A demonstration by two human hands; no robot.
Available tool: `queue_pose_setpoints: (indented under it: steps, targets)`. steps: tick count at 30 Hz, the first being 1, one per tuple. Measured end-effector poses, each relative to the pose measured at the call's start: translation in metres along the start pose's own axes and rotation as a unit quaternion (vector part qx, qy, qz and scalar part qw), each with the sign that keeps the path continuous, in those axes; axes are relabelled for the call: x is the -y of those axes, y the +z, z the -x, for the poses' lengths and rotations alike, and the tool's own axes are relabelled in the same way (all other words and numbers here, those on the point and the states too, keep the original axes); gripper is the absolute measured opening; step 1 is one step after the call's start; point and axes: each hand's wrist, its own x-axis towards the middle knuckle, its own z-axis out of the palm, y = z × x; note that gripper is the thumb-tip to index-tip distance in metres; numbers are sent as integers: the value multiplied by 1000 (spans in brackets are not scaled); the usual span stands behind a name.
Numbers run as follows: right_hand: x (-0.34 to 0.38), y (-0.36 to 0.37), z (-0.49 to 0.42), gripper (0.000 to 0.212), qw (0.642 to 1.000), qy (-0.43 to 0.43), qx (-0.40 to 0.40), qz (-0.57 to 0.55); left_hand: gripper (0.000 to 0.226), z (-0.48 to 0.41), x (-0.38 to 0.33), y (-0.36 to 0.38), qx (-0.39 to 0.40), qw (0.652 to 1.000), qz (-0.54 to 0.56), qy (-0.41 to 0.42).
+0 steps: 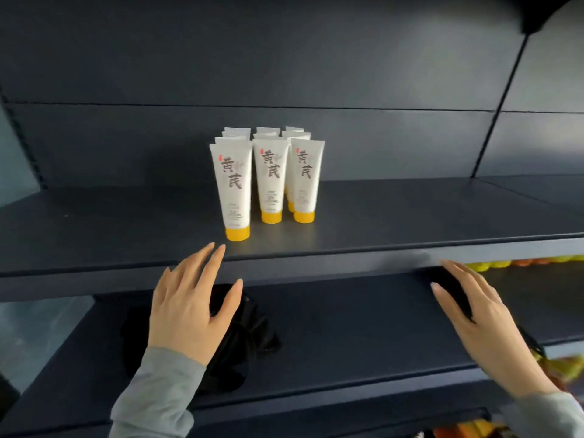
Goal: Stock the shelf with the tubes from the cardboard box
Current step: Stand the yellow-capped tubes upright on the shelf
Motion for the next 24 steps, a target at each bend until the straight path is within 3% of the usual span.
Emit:
queue_pose_setpoints:
  steps: [5, 10, 16, 24]
  targets:
    - [-56, -46, 44, 70, 990, 103, -18, 95, 68, 14, -50, 26, 31, 998, 25, 44]
    - [-110, -81, 87, 73, 968, 222, -12, 118, 77, 21, -107, 58, 72, 989, 40, 126]
    - [-172, -108, 138, 76, 943, 305, -44, 123, 79, 32, -171, 108, 142, 969, 37, 197]
    - [-235, -116, 197, 73, 914, 383, -36, 127, 93, 48, -250, 176, 226, 948, 55, 217]
